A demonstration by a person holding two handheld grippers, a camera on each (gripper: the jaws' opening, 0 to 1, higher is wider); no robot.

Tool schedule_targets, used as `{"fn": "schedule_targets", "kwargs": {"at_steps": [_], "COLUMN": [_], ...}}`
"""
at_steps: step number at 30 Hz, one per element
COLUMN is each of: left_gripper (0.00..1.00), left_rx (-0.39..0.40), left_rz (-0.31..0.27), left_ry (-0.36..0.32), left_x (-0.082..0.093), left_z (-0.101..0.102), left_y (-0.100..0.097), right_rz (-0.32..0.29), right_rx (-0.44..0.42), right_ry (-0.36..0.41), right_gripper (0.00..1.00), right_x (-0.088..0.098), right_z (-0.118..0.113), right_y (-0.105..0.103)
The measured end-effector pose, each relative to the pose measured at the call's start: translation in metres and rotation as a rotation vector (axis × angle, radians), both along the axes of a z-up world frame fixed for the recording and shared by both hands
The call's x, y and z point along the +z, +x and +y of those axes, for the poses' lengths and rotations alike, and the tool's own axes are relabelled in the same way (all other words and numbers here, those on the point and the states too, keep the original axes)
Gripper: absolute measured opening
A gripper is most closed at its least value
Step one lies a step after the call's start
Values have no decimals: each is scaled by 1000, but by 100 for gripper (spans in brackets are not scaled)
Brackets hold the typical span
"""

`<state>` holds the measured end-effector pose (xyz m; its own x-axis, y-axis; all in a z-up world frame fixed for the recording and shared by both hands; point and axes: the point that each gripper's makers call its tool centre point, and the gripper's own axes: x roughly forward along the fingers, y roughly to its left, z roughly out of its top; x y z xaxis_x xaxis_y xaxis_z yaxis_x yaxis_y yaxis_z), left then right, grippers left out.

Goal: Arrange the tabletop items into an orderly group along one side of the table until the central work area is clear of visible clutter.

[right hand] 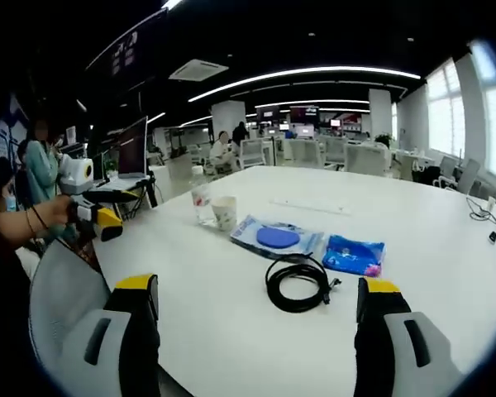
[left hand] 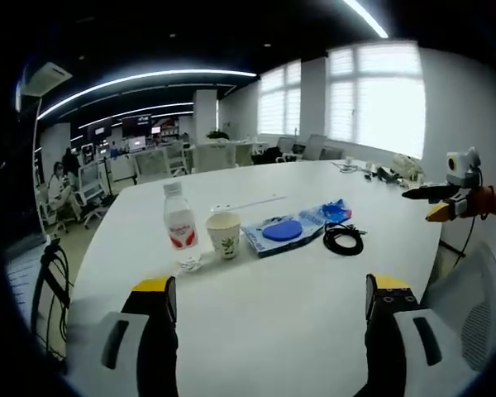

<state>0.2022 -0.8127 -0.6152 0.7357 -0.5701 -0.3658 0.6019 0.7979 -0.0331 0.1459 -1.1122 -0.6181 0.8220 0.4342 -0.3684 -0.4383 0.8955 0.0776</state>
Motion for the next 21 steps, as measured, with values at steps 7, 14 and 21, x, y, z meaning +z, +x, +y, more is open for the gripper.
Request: {"fn": "schedule_targets", "kwargs": {"at_steps": [7, 14, 21], "left_gripper": [92, 93, 93], "left_rx": [15, 29, 34], "left_rz": [-5, -7, 4], "left_ry": [-15, -36, -28], "left_x": [-4, -7, -16], "left_z": [8, 12, 11], "left_y": [-10, -15, -21], "right_rz": [-8, -10, 1], "right_rx": [-5, -16, -24], "right_ry": [0, -3, -12], "right_gripper": [98, 98, 97], "right_x": [-5, -12, -17], "right_z": [-3, -7, -9], "right_y": [-11, -20, -25]}}
